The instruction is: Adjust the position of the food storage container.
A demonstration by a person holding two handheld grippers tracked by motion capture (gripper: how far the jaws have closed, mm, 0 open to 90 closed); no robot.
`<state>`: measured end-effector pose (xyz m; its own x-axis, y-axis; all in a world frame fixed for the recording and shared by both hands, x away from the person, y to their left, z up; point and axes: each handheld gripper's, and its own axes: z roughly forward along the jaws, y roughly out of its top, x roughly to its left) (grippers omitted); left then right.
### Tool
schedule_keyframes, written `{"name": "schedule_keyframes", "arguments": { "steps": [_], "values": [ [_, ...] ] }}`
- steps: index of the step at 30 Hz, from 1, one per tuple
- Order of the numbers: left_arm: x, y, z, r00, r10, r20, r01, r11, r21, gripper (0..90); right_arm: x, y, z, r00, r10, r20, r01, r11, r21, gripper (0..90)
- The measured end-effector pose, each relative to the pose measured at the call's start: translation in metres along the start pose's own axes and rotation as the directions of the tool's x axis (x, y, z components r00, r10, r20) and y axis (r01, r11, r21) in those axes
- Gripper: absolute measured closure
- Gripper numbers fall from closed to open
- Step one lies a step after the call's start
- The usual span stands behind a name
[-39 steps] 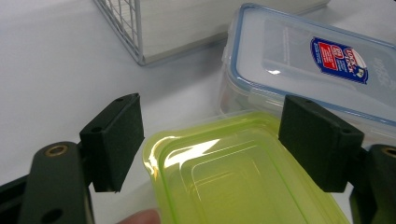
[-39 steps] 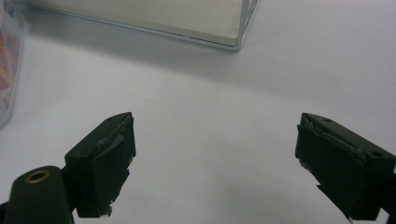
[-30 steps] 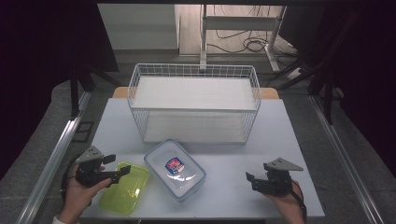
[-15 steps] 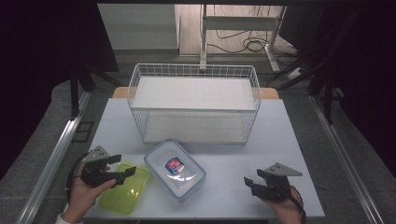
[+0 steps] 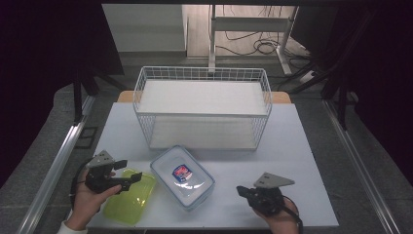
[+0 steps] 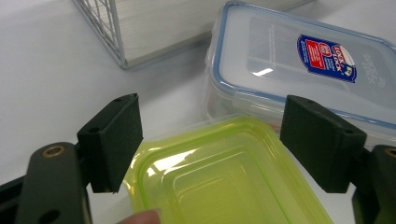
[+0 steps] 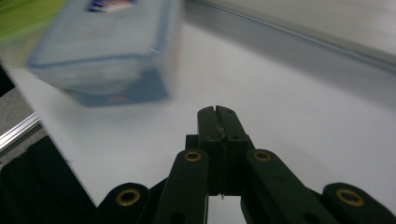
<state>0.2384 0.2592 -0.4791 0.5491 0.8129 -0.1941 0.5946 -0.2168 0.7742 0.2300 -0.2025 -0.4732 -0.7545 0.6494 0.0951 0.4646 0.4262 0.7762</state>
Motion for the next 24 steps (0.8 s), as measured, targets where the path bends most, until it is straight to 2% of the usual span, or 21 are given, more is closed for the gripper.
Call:
{"name": "schedule_keyframes", "arguments": {
  "steps": [1, 4, 6, 7, 8, 9, 10, 11, 12, 13, 14, 15, 17, 19, 22, 24],
  "values": [
    [0.000, -0.001, -0.001, 1.0000, -0.004, -0.003, 0.004, 1.0000, -0.001, 20.9, 0.000, 0.000, 0.000, 1.0000, 0.000, 0.000, 0.000, 1.000, 0.000, 88.9],
    [0.000, -0.004, -0.002, 0.9999, -0.013, -0.006, 0.013, 0.9999, 0.001, 20.9, 0.027, 0.016, 0.015, 0.9969, -0.064, -0.047, 0.063, 0.998, -0.002, 88.9],
    [0.001, -0.005, -0.003, 0.9998, -0.020, -0.006, 0.020, 0.9998, 0.001, 20.9, 0.046, 0.025, 0.026, 0.9913, -0.107, -0.077, 0.108, 0.994, 0.001, 88.9],
    [0.001, -0.006, -0.003, 0.9998, -0.019, -0.006, 0.019, 0.9998, 0.002, 21.0, 0.057, 0.031, 0.032, 0.9857, -0.135, -0.101, 0.135, 0.991, -0.004, 88.9],
    [0.000, -0.007, -0.003, 0.9998, -0.022, -0.003, 0.022, 0.9998, 0.004, 21.0, 0.074, 0.039, 0.039, 0.9755, -0.174, -0.134, 0.174, 0.985, -0.014, 88.9],
    [0.000, -0.007, -0.003, 0.9998, -0.022, -0.003, 0.022, 0.9998, 0.004, 21.0, 0.074, 0.039, 0.039, 0.9755, -0.174, -0.134, 0.174, 0.985, -0.014, 88.9],
    [0.000, -0.008, -0.003, 0.9997, -0.023, -0.003, 0.023, 0.9997, 0.006, 21.0, 0.086, 0.046, 0.046, 0.9678, -0.193, -0.162, 0.194, 0.981, -0.008, 88.9],
    [0.000, -0.008, -0.002, 0.9997, -0.023, -0.004, 0.023, 0.9997, 0.008, 21.0, 0.086, 0.046, 0.046, 0.9678, -0.193, -0.162, 0.194, 0.981, -0.008, 88.9],
    [0.000, -0.008, -0.002, 0.9997, -0.024, -0.003, 0.024, 0.9997, 0.009, 21.0, 0.096, 0.051, 0.053, 0.9627, -0.201, -0.181, 0.204, 0.979, -0.005, 88.9],
    [0.000, -0.008, -0.002, 0.9997, -0.025, -0.002, 0.025, 0.9997, 0.008, 21.0, 0.096, 0.051, 0.053, 0.9627, -0.201, -0.181, 0.204, 0.979, -0.005, 88.9],
    [0.000, -0.008, -0.003, 0.9997, -0.026, -0.001, 0.026, 0.9996, 0.007, 21.0, 0.102, 0.052, 0.058, 0.9584, -0.209, -0.195, 0.213, 0.977, 0.001, 88.9],
    [0.000, -0.008, -0.003, 0.9997, -0.025, 0.000, 0.025, 0.9997, 0.007, 21.0, 0.114, 0.052, 0.068, 0.9472, -0.234, -0.220, 0.243, 0.970, 0.018, 88.9],
    [0.001, -0.008, -0.002, 0.9996, -0.028, 0.001, 0.028, 0.9996, 0.009, 21.0, 0.124, 0.049, 0.078, 0.9387, -0.249, -0.238, 0.266, 0.963, 0.042, 88.9],
    [0.001, -0.008, -0.002, 0.9996, -0.026, 0.004, 0.026, 0.9996, 0.009, 21.0, 0.130, 0.045, 0.086, 0.9347, -0.266, -0.235, 0.290, 0.955, 0.069, 88.9],
    [0.002, -0.008, -0.001, 0.9995, -0.029, 0.007, 0.029, 0.9995, 0.009, 21.0, 0.133, 0.041, 0.092, 0.9351, -0.277, -0.222, 0.302, 0.949, 0.089, 88.9],
    [0.002, -0.007, -0.001, 0.9995, -0.029, 0.009, 0.028, 0.9996, 0.007, 21.0, 0.134, 0.037, 0.096, 0.9367, -0.295, -0.188, 0.318, 0.942, 0.105, 88.9]
  ]
}}
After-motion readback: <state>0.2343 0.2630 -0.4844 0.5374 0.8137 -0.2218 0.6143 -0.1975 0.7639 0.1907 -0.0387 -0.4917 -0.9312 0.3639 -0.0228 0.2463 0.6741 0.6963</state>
